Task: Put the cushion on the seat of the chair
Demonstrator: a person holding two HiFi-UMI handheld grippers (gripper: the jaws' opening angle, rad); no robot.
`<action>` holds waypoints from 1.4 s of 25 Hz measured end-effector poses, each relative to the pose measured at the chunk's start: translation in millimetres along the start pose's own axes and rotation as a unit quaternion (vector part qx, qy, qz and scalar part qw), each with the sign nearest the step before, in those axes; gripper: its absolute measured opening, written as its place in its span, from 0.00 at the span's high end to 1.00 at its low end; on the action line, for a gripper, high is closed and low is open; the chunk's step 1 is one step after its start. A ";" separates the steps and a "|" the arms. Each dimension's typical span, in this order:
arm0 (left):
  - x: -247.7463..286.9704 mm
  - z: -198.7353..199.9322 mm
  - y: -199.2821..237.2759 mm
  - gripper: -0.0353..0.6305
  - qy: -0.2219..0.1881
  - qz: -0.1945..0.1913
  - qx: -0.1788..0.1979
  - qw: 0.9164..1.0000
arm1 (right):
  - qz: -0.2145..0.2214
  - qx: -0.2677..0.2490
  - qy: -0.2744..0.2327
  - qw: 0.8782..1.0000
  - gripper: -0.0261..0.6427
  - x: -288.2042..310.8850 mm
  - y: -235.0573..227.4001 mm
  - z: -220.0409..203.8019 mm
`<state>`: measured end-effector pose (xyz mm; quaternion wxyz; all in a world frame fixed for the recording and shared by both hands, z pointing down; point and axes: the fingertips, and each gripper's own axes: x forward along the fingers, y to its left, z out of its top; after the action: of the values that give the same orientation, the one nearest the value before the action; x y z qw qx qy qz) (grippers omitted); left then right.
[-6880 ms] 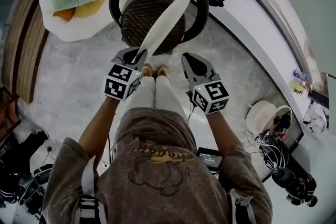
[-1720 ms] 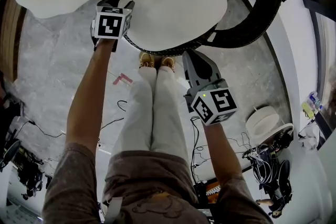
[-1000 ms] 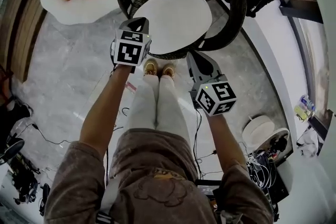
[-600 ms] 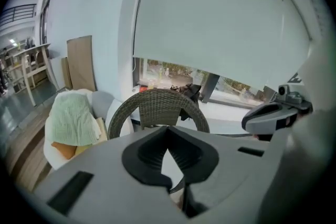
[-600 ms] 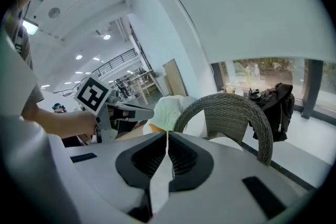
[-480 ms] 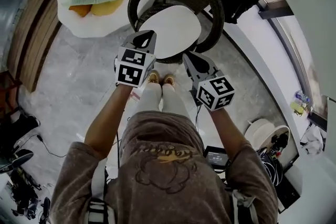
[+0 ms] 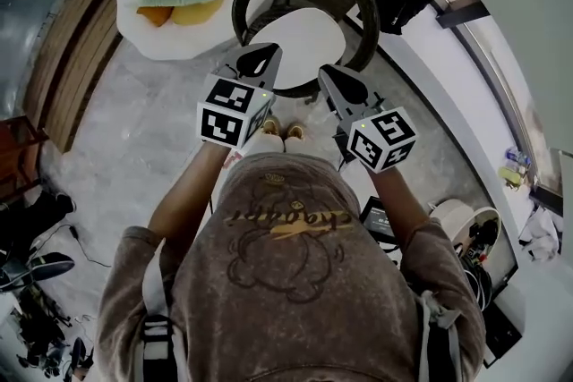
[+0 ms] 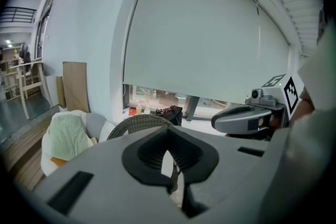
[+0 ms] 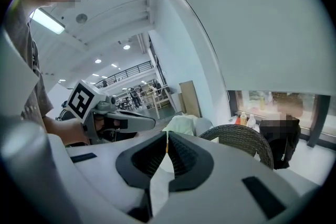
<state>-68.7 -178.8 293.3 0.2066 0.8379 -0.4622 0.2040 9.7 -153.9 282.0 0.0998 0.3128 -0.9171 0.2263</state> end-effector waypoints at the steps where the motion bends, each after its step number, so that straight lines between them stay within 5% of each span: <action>1: -6.4 3.1 -4.4 0.94 -0.005 -0.006 0.001 1.000 | 0.002 -0.003 -0.004 1.000 0.92 -3.7 4.1 3.6; 15: -55.7 16.2 -33.4 0.94 -0.052 -0.062 0.020 0.997 | 0.071 -0.062 -0.078 0.992 0.92 -30.1 55.3 48.8; 35: -45.0 -1.4 -49.5 0.94 -0.034 -0.082 0.002 0.996 | 0.128 -0.072 -0.053 0.988 0.92 -45.0 49.2 44.1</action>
<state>-48.4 -122.9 262.8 0.2053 0.8800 -0.3979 0.1586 12.8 -116.7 211.3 0.0436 0.1962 -0.9675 0.1533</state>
